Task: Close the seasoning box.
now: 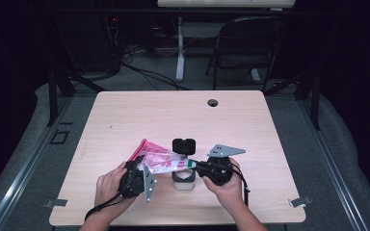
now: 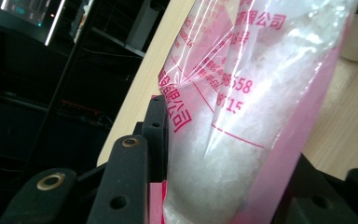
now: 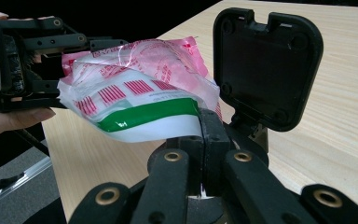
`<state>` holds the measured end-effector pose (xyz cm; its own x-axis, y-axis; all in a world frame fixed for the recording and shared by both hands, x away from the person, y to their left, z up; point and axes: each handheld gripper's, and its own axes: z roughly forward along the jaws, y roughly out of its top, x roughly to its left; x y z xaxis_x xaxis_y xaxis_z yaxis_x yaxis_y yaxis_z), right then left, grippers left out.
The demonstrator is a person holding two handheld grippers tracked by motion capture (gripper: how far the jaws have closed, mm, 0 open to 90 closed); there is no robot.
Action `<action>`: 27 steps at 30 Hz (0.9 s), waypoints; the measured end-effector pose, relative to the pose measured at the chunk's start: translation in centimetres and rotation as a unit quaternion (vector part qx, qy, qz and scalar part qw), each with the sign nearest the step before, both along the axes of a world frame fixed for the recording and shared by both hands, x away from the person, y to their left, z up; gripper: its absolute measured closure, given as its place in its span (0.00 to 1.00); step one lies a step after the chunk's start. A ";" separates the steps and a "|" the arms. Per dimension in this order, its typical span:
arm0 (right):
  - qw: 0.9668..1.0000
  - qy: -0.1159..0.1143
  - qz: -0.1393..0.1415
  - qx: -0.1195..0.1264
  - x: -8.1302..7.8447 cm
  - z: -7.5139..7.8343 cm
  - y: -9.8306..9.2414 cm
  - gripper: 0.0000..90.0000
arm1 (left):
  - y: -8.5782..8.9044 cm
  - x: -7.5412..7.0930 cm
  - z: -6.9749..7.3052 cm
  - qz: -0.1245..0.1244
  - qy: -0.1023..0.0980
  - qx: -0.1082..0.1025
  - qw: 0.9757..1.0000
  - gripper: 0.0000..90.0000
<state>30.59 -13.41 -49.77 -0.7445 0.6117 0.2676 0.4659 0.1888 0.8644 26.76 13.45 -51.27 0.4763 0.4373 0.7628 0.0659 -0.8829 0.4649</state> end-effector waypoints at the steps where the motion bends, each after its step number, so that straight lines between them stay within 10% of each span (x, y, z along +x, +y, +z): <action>1: 1.000 0.000 0.001 -0.001 0.0 0.0 0.0 1.00 | 0.0 0.1 -0.1 -0.001 0.004 -0.011 1.000 0.76; 27: 1.000 -0.008 0.007 0.021 0.0 0.1 0.2 0.70 | 1.7 1.2 -1.0 -0.018 0.082 -0.116 0.990 0.80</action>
